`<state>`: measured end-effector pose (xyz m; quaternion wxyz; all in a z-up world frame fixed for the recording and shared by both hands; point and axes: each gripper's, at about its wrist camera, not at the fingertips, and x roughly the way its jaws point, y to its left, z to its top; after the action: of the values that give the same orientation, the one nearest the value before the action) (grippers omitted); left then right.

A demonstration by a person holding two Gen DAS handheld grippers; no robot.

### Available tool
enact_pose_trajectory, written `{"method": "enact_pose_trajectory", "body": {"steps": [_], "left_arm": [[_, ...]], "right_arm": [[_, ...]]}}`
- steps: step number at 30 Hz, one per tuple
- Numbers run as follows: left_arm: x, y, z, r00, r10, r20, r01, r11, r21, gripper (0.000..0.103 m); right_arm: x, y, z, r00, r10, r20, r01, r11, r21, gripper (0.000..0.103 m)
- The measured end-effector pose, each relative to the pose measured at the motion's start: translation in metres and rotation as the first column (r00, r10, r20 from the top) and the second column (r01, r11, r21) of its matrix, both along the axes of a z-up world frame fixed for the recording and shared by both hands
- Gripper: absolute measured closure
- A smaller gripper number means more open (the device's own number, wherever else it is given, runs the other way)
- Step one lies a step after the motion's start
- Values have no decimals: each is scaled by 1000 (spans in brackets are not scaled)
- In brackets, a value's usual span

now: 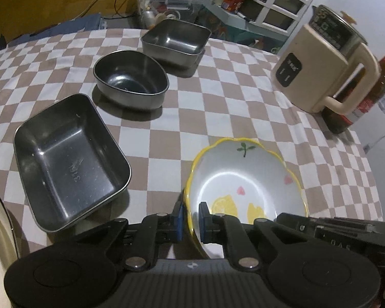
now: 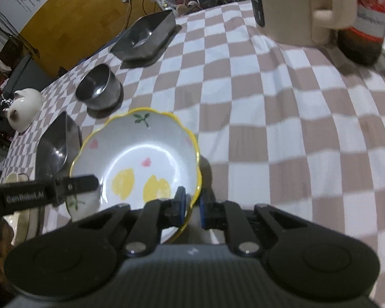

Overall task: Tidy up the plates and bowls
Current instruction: 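Lift the floral bowl with both grippers and carry it to the cream bowl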

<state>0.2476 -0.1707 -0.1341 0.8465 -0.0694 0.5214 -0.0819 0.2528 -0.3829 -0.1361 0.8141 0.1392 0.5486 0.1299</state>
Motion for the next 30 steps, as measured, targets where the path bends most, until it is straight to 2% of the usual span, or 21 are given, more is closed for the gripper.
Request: {"method": "enact_pose_trajectory", "body": {"steps": [4, 17, 30], "left_arm": [[-12, 1, 4, 1000, -15, 7, 15, 1000, -4, 90], [-50, 27, 28, 997, -1, 82, 5, 999, -50, 90], [-71, 83, 47, 991, -8, 131, 19, 997, -77, 90]], "right_arm": [[-16, 3, 4, 1000, -15, -1, 15, 1000, -6, 89], [-49, 19, 43, 996, -28, 87, 30, 999, -26, 90], [-70, 69, 65, 993, -27, 118, 33, 998, -49, 90]]}}
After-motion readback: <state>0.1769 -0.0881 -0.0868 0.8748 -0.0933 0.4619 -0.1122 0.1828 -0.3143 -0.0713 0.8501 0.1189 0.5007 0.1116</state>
